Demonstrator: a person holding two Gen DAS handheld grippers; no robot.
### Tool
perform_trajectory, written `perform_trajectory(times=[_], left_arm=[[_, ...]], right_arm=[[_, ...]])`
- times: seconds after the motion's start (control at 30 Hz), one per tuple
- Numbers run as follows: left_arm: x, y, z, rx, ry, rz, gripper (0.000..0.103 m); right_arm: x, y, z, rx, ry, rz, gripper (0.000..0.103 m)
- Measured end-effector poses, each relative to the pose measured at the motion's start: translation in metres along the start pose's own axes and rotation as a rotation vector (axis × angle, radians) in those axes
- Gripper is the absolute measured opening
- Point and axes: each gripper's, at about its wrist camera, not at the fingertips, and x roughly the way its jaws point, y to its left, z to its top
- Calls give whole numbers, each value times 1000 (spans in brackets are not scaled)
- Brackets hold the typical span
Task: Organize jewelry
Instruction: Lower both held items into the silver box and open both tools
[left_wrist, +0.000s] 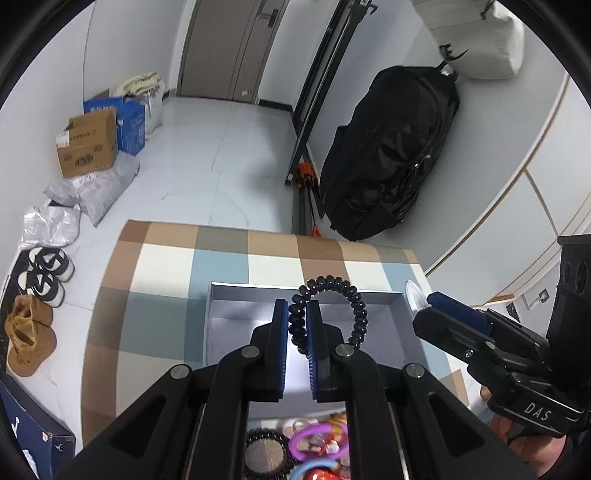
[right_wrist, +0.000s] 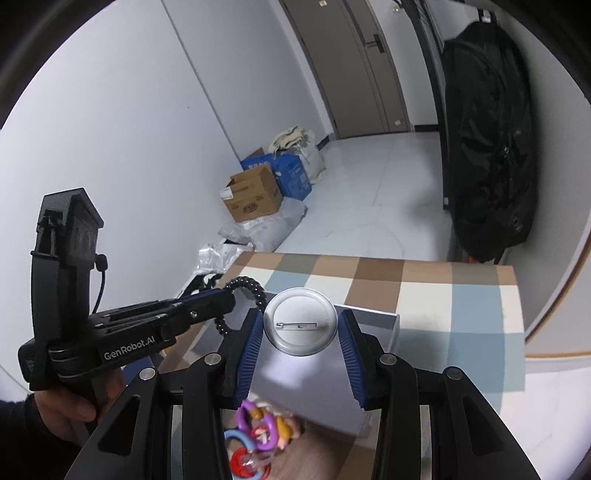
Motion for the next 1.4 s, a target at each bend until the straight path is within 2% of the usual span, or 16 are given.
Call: perform_trajectory(times=[0.3,0.53,0.8,0.87,0.9,0.93,0.97,1.07,1.27,1.4], left_arm=[[15,-3,5,-4,46,-23,5],[21,-5,9,4,46,-21,5],[25,-5,12,-3,57,-84,9],[23,-5,12,-2,56,-86,20],[22,-4,12,-8,52,-86,24],[21,-3,12,-13,49,-84,30],[20,-2,12,-18,45,-83,35],[14,-2,11,-22,23,-86,39],[2,-4,4,-16,-13,-41,53],[-7,-6,-4,-8,-38,9,55]], right_arm=[[25,-19,-2,53,44,22,41],[31,-22,-3,56,56,19,41],[30,-24,-5,74,46,29,43],[24,-22,-5,62,26,30,51],[20,-21,-5,54,10,24,64],[16,-21,-5,49,-6,21,72],[12,-20,-6,46,-19,17,73],[3,-21,-8,46,-38,11,78],[-9,-21,-13,55,-71,3,86],[-17,-14,-18,36,-88,-16,92]])
